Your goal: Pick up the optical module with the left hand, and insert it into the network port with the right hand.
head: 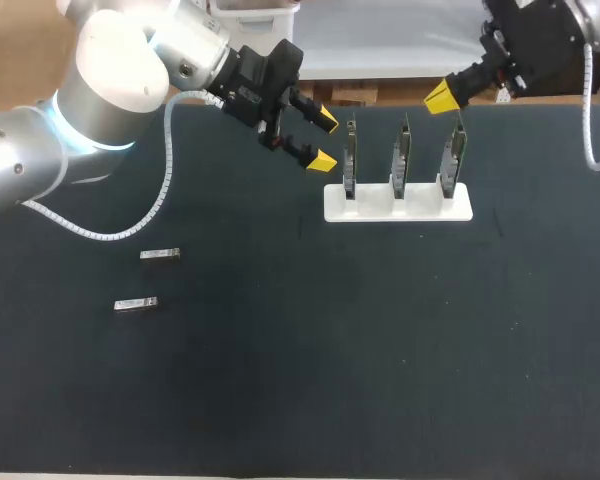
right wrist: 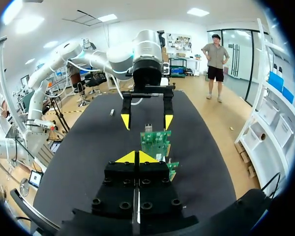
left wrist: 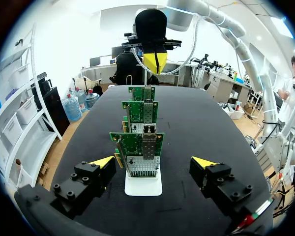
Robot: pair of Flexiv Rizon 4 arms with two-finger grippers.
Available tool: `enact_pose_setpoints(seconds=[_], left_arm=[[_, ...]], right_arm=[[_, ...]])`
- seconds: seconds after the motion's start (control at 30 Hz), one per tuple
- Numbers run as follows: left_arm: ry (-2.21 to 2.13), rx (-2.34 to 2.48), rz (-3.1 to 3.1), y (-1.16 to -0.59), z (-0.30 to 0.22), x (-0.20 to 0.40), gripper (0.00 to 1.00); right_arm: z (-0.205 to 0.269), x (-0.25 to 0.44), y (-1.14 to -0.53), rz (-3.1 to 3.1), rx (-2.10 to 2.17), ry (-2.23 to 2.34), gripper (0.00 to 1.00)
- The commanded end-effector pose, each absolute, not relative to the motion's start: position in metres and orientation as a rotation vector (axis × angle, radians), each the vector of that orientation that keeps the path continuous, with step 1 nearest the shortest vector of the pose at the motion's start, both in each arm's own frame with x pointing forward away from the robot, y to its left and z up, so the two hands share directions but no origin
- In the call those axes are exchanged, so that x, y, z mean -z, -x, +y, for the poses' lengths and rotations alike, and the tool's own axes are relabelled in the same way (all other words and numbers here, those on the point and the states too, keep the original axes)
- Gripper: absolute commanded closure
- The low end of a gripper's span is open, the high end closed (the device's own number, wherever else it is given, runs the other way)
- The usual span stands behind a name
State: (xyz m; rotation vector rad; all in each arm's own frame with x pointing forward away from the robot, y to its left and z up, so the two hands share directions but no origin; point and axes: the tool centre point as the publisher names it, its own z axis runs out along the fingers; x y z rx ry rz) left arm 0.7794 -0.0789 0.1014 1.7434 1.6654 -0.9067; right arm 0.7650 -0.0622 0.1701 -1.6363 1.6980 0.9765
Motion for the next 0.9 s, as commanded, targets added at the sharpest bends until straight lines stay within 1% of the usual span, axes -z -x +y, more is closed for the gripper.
enact_pose_setpoints(seconds=[0.03,0.9], left_arm=[[-1.748,0.907,1.671,-0.781,-0.08,-0.102,0.0],[-1.748,0.907,1.671,-0.781,-0.08,-0.102,0.0]], right_arm=[[-0.065,-0.168,-0.771,1.694,-0.991,1.656,1.0],[-0.069,-0.151,-0.77,1.738,-1.003,1.653,1.0]])
